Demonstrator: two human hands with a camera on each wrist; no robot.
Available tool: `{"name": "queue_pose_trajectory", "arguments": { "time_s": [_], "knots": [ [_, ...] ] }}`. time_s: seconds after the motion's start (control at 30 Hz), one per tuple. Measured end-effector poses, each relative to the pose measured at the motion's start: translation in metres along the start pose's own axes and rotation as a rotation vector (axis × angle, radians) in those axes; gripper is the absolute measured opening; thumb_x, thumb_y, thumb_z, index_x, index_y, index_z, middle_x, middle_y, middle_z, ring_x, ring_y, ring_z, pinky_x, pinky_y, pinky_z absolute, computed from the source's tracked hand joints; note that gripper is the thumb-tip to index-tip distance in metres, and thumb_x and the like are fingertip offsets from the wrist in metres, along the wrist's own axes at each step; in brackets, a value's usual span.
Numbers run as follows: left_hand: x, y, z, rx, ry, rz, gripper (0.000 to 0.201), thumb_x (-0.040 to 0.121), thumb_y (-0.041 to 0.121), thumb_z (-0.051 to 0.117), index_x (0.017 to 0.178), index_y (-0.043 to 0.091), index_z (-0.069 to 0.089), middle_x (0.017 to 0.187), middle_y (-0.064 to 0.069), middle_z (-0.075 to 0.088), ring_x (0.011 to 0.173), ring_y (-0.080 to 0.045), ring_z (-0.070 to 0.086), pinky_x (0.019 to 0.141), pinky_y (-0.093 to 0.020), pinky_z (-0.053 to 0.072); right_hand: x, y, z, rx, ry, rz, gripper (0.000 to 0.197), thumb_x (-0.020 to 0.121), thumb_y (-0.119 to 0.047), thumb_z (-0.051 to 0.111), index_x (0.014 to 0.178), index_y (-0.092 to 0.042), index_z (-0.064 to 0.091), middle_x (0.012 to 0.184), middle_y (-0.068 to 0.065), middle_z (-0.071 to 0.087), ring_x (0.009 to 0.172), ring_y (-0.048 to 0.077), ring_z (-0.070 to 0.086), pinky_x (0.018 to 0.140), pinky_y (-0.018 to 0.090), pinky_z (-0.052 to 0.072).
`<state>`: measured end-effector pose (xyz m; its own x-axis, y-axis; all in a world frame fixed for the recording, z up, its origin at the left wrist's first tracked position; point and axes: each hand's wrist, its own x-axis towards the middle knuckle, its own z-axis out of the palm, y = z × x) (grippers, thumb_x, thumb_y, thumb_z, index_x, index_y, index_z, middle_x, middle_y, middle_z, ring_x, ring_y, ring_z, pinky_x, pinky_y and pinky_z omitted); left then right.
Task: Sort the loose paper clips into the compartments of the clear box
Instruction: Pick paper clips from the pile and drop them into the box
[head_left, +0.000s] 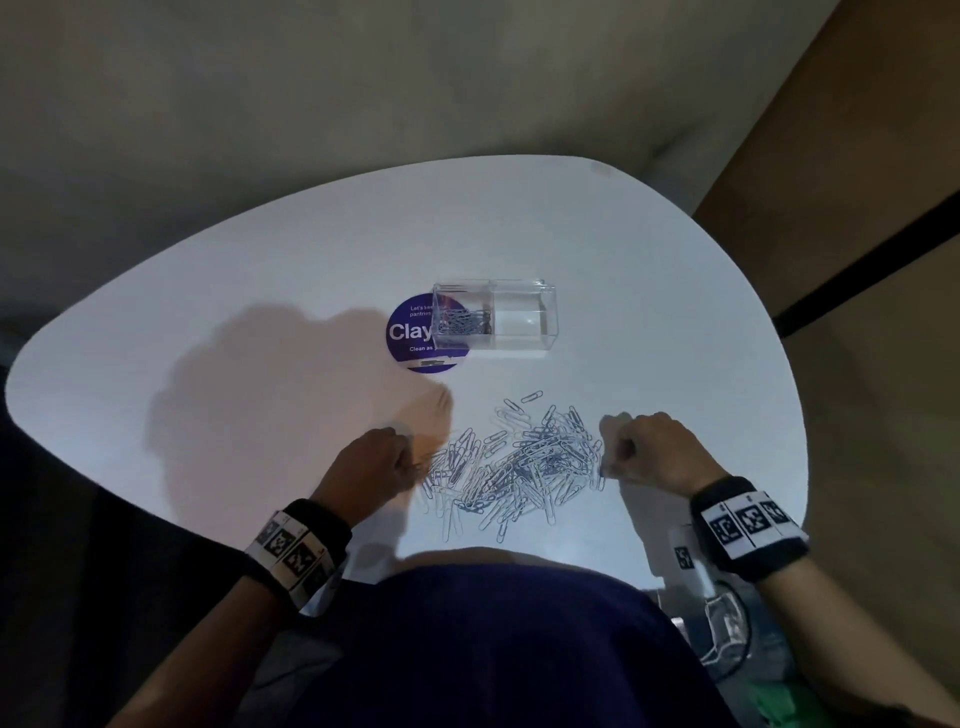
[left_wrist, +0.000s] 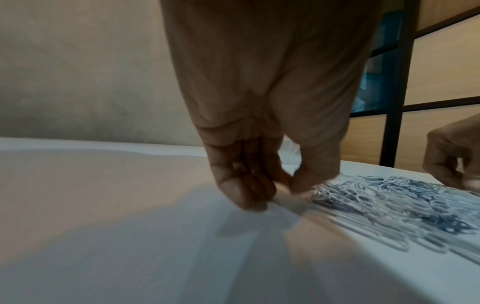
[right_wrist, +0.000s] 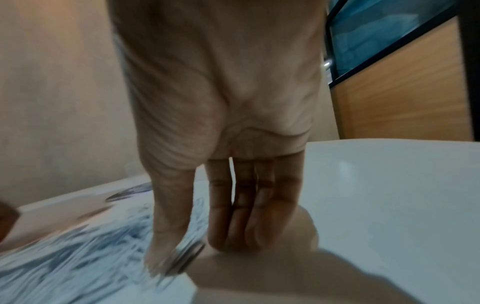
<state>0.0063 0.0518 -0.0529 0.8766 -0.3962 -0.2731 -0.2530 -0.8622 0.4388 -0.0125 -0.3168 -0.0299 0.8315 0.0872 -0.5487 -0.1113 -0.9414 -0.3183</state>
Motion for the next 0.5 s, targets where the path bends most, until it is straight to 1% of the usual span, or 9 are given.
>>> {"name": "queue_pose_trajectory", "arguments": {
  "time_s": [0.07,0.17,0.23,0.3,0.33,0.37,0.4,0.43,0.5],
  "knots": [
    [0.002,0.002,0.001,-0.034,0.039,-0.030,0.037,0.082,0.034,0.072,0.063,0.020,0.044,0.064,0.006,0.048,0.055,-0.007,0.041,0.049,-0.018,0.026,-0.006,-0.006,0.008,0.050,0.004,0.005,0.034,0.075,-0.038,0.083,0.059,-0.019,0.061,0.060,-0.013,0.060,0.059,0.004,0.057,0.056,0.024,0.040],
    [0.008,0.004,0.001,-0.207,0.077,-0.055,0.031,0.078,0.018,0.076,0.067,0.013,0.048,0.060,0.005,0.054,0.051,-0.002,0.044,0.048,-0.014,0.036,-0.009,-0.014,0.023,0.056,0.071,-0.030,0.022,0.074,-0.025,0.079,0.070,-0.016,0.059,0.074,-0.008,0.065,0.073,0.016,0.063,0.062,0.030,0.045],
    [0.013,0.011,-0.003,-0.323,0.041,-0.015,0.020,0.078,0.009,0.075,0.075,0.010,0.055,0.067,0.004,0.062,0.055,-0.004,0.054,0.052,-0.012,0.041,-0.008,-0.016,0.027,0.050,0.099,-0.036,0.016,0.074,-0.020,0.072,0.072,-0.017,0.056,0.078,-0.006,0.063,0.076,0.020,0.060,0.059,0.030,0.040],
    [0.019,0.020,-0.007,-0.421,-0.027,-0.002,0.015,0.080,0.005,0.072,0.087,0.014,0.062,0.074,0.005,0.068,0.063,-0.004,0.063,0.061,-0.009,0.046,-0.008,-0.018,0.027,0.070,0.084,-0.013,0.014,0.074,-0.020,0.070,0.072,-0.018,0.056,0.079,-0.004,0.065,0.077,0.020,0.059,0.061,0.032,0.045],
    [0.023,0.024,-0.008,-0.511,-0.080,-0.024,0.015,0.083,0.004,0.068,0.093,0.014,0.063,0.076,0.003,0.069,0.064,-0.006,0.065,0.063,-0.010,0.048,-0.007,-0.018,0.026,0.091,0.073,-0.013,0.016,0.074,-0.020,0.071,0.070,-0.019,0.056,0.078,-0.004,0.065,0.077,0.020,0.059,0.063,0.034,0.047],
    [0.027,0.027,-0.009,-0.652,-0.137,-0.054,0.014,0.085,0.003,0.063,0.095,0.012,0.065,0.076,-0.003,0.069,0.063,-0.015,0.064,0.063,-0.015,0.050,-0.008,-0.018,0.026,0.124,0.066,-0.018,0.020,0.072,-0.019,0.073,0.067,-0.021,0.054,0.075,-0.005,0.065,0.076,0.019,0.060,0.064,0.034,0.048],
    [0.031,0.029,-0.009,-0.805,-0.180,-0.084,0.013,0.084,0.004,0.057,0.094,0.008,0.065,0.074,-0.010,0.065,0.061,-0.023,0.060,0.059,-0.023,0.049,-0.008,-0.017,0.024,0.178,0.068,-0.019,0.024,0.071,-0.017,0.075,0.064,-0.022,0.053,0.071,-0.006,0.066,0.073,0.017,0.061,0.064,0.033,0.049],
    [0.034,0.031,-0.008,-0.923,-0.203,-0.113,0.014,0.083,0.007,0.054,0.091,0.005,0.065,0.072,-0.014,0.060,0.059,-0.024,0.054,0.055,-0.027,0.046,-0.007,-0.015,0.021,0.251,0.079,-0.016,0.027,0.070,-0.012,0.077,0.062,-0.022,0.053,0.065,-0.008,0.065,0.068,0.013,0.062,0.062,0.026,0.049],
    [0.038,0.037,-0.008,-1.006,-0.237,-0.138,0.015,0.084,0.016,0.053,0.081,0.004,0.061,0.066,-0.007,0.054,0.056,-0.019,0.046,0.052,-0.028,0.039,-0.008,-0.013,0.014,0.408,0.082,0.006,0.024,0.072,-0.002,0.080,0.061,-0.010,0.060,0.053,-0.015,0.062,0.054,-0.001,0.058,0.054,0.010,0.041]
  ]
}}
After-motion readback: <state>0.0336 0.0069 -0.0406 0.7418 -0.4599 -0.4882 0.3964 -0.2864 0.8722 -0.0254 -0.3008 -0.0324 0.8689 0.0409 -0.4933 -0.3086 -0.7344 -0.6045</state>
